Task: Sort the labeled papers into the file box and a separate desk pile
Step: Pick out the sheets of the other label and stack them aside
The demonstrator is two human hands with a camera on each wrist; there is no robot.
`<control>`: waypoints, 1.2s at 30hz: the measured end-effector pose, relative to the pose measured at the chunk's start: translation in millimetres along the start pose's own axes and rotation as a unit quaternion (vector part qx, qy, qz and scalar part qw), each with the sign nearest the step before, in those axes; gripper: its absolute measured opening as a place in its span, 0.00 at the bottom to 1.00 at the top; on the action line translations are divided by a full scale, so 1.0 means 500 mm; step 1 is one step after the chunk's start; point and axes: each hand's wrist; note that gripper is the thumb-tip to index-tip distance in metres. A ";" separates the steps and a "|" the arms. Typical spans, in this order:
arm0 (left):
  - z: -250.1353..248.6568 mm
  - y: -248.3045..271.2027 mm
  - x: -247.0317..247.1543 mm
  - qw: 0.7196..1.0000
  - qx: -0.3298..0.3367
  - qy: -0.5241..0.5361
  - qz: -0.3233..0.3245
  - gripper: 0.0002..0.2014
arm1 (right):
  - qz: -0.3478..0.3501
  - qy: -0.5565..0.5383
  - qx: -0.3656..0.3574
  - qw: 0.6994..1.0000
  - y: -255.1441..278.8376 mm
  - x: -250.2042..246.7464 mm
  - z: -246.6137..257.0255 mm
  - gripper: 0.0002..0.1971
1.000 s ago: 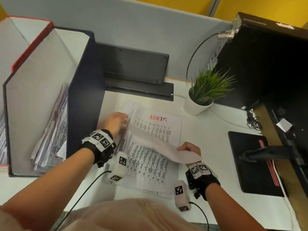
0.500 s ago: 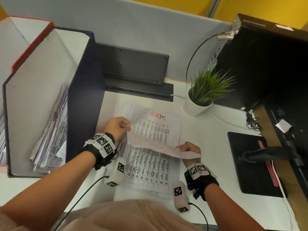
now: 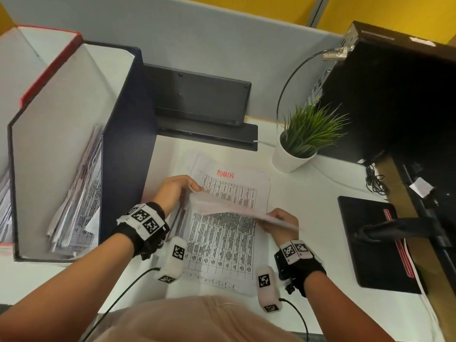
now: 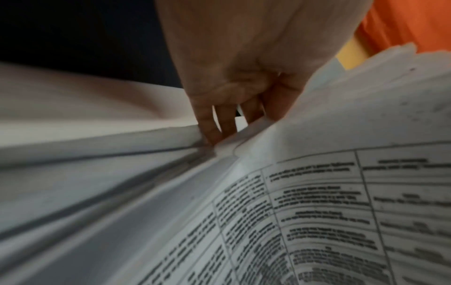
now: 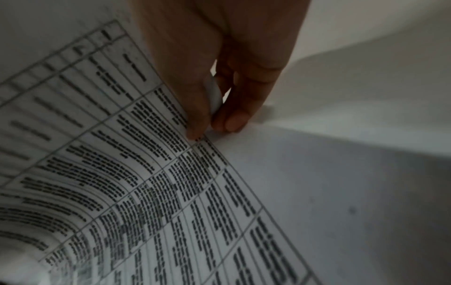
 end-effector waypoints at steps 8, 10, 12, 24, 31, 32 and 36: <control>0.035 -0.049 -0.019 0.954 -0.053 -0.278 -0.098 0.12 | -0.027 -0.137 0.121 0.983 0.007 -0.004 0.003 0.17; 0.034 -0.051 -0.016 0.947 -0.068 -0.298 -0.101 0.15 | -0.036 -0.181 0.099 0.978 0.006 -0.003 -0.002 0.18; 0.030 -0.052 -0.011 0.933 -0.071 -0.339 -0.099 0.14 | -0.036 -0.170 0.087 0.981 0.005 0.000 -0.006 0.23; 0.024 -0.023 0.001 0.902 -0.003 -0.428 -0.060 0.10 | -0.032 -0.289 0.169 0.942 0.002 0.004 0.007 0.24; 0.032 0.018 0.013 0.929 0.222 -0.276 -0.106 0.18 | -0.038 -0.011 0.076 0.996 0.002 -0.003 0.002 0.12; 0.029 0.022 0.017 0.944 0.212 -0.230 -0.105 0.16 | -0.034 0.061 0.045 0.997 0.008 -0.002 0.003 0.06; 0.013 0.023 0.027 0.988 0.113 -0.048 -0.093 0.13 | -0.045 0.003 -0.039 0.998 0.016 0.001 0.003 0.28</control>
Point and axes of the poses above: each hand's wrist, its own y-axis away from the middle knuckle, its own x-axis out of the palm, z = x × y, and after that the axes turned 7 degrees about -y, right-handed
